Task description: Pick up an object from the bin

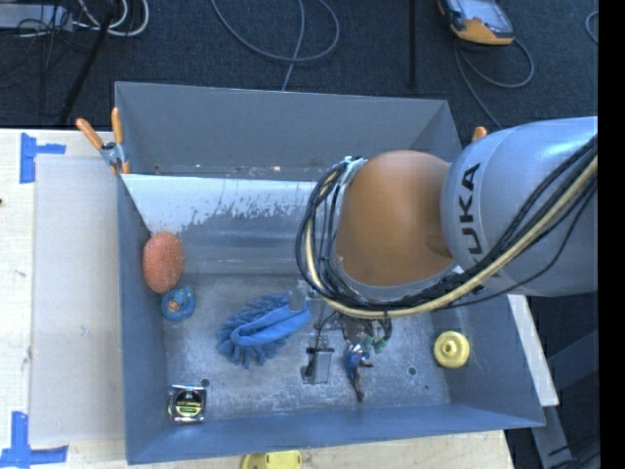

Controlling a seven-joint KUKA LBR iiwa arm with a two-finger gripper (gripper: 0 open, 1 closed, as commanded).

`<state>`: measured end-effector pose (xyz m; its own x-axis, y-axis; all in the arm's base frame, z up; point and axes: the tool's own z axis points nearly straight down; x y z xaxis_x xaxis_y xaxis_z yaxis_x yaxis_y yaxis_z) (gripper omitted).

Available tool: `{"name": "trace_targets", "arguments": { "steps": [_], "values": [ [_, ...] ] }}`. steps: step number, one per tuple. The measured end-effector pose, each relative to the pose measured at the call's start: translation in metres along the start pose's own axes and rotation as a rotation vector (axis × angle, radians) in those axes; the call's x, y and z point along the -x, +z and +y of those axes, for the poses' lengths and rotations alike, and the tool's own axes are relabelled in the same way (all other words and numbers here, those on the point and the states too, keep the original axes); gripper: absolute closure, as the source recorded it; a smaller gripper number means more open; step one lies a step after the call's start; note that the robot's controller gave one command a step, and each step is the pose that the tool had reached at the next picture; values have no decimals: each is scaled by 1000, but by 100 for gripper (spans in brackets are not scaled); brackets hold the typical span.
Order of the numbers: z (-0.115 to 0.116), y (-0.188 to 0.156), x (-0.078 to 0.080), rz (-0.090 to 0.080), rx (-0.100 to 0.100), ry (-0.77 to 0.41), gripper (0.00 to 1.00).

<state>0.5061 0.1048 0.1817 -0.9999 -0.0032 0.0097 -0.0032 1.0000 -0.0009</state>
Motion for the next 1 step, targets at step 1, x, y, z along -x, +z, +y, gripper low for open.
{"name": "trace_targets", "arguments": {
  "steps": [1],
  "values": [
    [0,-4,2,-8,1,3,0]
  ]
}}
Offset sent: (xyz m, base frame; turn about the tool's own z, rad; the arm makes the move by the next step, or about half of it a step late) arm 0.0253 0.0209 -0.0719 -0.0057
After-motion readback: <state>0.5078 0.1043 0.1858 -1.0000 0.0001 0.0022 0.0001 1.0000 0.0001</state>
